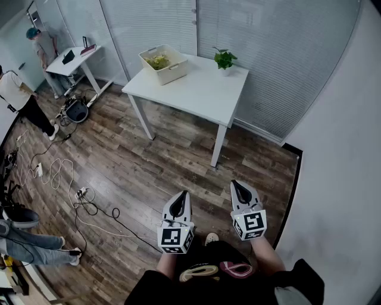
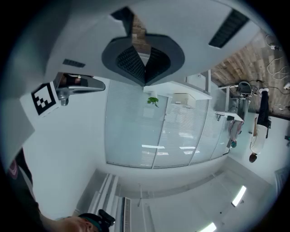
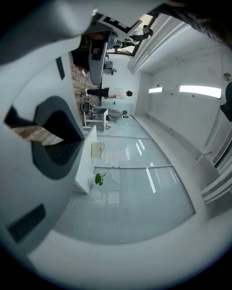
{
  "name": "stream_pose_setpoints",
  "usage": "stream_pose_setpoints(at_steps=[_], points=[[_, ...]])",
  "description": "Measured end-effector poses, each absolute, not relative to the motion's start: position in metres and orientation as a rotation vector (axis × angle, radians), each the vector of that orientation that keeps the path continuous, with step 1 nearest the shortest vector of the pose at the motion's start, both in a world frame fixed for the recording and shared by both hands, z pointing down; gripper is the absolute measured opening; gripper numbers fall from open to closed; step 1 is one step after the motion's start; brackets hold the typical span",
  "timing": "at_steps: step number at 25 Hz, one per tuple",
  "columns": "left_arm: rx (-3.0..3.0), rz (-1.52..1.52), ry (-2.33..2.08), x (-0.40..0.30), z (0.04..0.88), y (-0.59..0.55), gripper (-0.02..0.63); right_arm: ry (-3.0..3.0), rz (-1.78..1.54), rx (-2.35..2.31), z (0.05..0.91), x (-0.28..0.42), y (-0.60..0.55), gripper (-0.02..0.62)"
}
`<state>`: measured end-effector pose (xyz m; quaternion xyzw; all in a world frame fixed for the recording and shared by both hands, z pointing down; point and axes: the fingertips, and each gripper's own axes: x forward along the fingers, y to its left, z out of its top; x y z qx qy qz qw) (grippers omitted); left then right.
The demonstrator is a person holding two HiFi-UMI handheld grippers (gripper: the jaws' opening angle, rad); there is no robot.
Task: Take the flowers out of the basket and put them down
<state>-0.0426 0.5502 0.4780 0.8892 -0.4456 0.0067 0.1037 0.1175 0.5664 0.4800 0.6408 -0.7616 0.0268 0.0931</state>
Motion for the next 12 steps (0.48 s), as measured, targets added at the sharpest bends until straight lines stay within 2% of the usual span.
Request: stream_pose_setpoints(at_steps=[12], points=[[2.649, -0.005, -1.307, -0.063, 0.471, 0.517, 0.017, -2.281, 0.129, 1.961, 0.475, 0.105, 0.537, 0.009]])
